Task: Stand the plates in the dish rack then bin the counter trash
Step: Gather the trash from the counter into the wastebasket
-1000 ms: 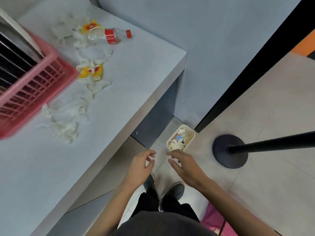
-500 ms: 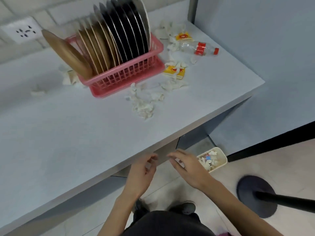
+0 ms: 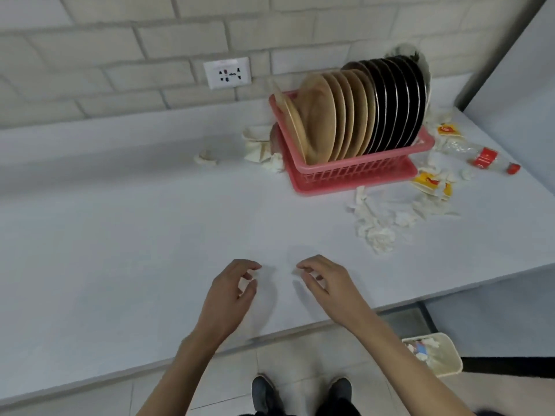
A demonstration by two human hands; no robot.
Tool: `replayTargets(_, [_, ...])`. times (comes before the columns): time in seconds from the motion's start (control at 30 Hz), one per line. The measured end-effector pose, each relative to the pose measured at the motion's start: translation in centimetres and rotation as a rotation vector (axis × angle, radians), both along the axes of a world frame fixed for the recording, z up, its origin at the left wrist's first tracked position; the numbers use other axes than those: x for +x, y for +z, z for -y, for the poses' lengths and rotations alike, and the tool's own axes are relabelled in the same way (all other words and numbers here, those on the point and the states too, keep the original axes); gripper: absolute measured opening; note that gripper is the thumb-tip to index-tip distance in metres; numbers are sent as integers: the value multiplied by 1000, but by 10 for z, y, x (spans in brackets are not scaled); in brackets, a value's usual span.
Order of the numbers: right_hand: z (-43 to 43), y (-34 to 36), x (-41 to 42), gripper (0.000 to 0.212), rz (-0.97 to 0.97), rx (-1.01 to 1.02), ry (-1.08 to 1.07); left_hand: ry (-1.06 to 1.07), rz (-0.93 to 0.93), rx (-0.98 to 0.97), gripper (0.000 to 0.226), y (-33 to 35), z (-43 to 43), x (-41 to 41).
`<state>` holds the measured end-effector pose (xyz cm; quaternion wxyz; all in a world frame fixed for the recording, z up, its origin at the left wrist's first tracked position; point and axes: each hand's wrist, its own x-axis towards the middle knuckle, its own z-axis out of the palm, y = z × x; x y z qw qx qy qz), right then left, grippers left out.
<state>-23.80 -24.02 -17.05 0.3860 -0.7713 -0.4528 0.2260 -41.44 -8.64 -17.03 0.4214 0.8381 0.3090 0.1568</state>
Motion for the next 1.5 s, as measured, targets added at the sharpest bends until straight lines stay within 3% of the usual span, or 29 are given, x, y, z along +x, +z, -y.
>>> replayTargets(0.23, [-73, 21, 32, 19, 35, 11, 0, 12, 3, 59, 25, 2, -74, 16])
replayTargets(0.5, [-135, 18, 84, 24, 84, -44, -43, 7, -115, 167, 25, 8, -128, 57])
replayTargets(0.7, [-188, 14, 108, 48, 310, -246, 102, 117, -189, 206, 29, 6, -183, 94])
replayTargets(0.87, [-236, 15, 123, 74, 601, -401, 52, 162, -237, 244, 34, 5, -230, 120])
replayTargets(1.0, [-269, 9, 128, 87, 654, -512, 27, 127, -331, 287, 41, 7, -269, 138])
replayTargets(1.1, [-278, 11, 126, 75, 720, -553, 23, 112, -390, 302, 45, 6, -295, 151])
replayTargets(1.3, [-281, -3, 120, 24, 620, -617, -9, 47, -525, 307, 56, -6, -336, 166])
replayTargets(1.5, [-265, -13, 108, 29, 478, -576, 48, -31, -502, 341, 38, -29, -350, 166])
